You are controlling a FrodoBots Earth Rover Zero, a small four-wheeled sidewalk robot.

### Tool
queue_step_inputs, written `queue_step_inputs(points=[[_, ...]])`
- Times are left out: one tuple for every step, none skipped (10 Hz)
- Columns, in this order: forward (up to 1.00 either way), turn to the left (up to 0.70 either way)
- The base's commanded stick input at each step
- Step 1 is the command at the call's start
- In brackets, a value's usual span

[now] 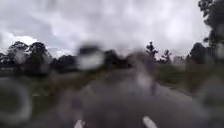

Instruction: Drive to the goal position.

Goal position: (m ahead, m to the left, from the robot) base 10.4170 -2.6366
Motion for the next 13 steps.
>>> queue_step_inputs(points=[[0.85, 0.0], [0.85, 0.0], [0.85, 0.0], [0.85, 0.0], [0.85, 0.0], [0.15, 0.0], [0.0, 0.0], [0.0, 0.0], [0.0, 0.0], [0.0, 0.0], [0.0, 0.0], [0.0, 0.0], [0.0, 0.0]])
